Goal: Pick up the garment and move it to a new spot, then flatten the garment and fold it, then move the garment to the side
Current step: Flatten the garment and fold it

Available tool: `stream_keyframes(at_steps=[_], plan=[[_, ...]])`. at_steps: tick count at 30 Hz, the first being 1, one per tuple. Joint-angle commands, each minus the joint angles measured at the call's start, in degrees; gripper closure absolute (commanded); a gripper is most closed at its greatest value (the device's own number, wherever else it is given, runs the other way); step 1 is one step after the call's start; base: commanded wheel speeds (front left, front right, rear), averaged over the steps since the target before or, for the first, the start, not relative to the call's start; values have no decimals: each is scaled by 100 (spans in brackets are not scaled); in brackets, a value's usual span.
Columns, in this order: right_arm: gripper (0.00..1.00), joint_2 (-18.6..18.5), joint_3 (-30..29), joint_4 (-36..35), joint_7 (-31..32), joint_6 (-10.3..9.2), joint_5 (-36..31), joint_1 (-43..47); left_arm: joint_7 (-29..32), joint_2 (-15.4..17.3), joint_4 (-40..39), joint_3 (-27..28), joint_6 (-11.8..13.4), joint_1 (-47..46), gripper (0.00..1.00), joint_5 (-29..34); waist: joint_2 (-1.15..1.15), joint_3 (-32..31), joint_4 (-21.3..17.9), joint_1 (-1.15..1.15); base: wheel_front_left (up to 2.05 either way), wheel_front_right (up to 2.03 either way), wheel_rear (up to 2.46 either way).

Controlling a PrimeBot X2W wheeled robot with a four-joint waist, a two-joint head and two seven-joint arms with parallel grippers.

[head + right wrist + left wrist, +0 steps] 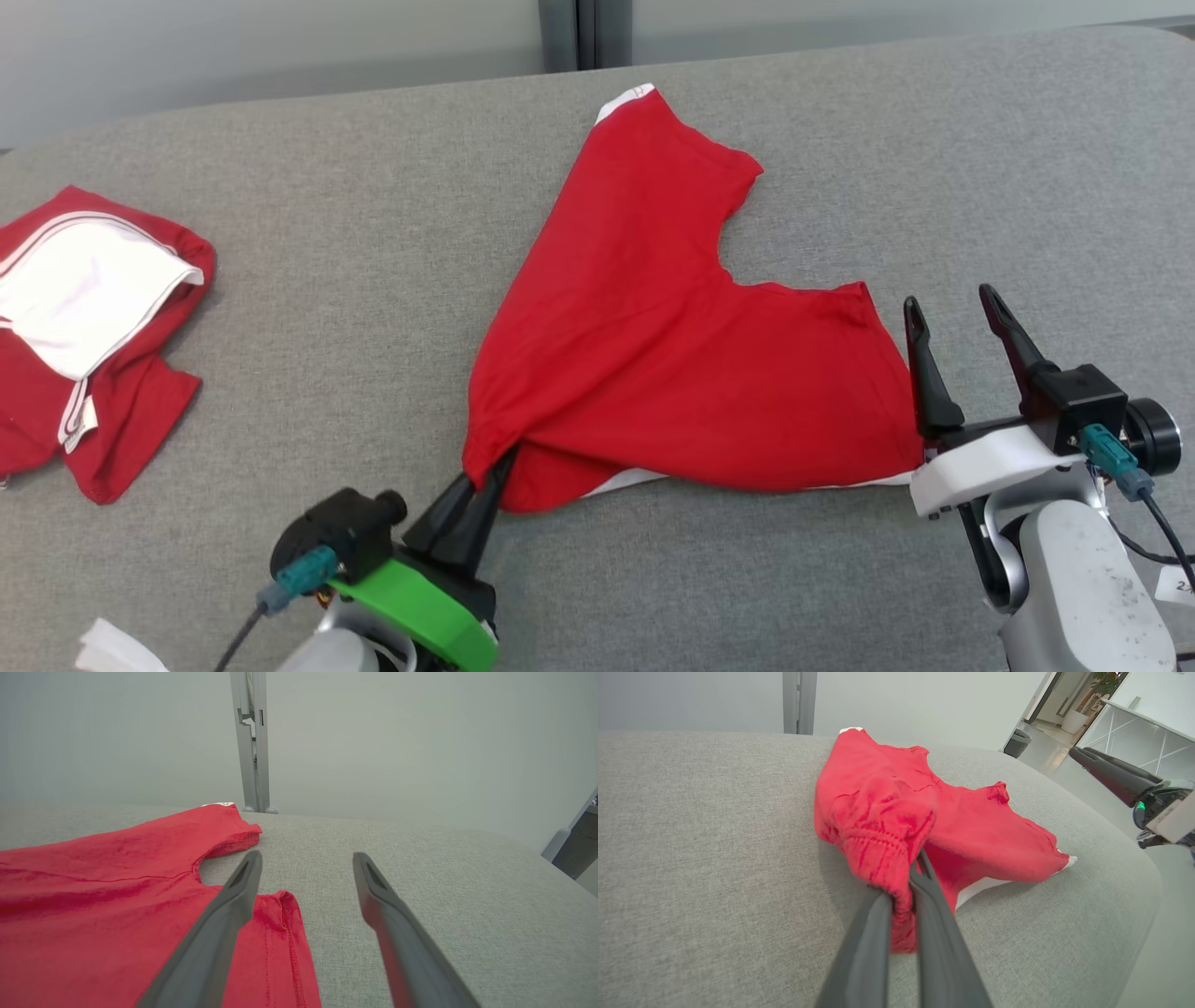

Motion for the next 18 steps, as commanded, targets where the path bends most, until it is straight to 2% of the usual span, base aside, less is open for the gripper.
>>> stream_keyframes(at_steps=[1, 10, 18], plan=[[0, -26, 15, -29, -2, -8, 52, -62, -3, 78, 78, -5, -20, -197, 100, -52, 0, 149, -72, 0, 0, 0, 0], [0, -23, 237, -164, -2, -9, 147, -309, -3, 309, 759, -113, -19, -931, 100, -178, 0, 749, -514, 0, 0, 0, 0], [0, -22, 295, -229, -2, -9, 247, -374, -3, 315, 1385, -143, -20, -1322, 100, -69, 0, 941, -703, 0, 0, 0, 0]])
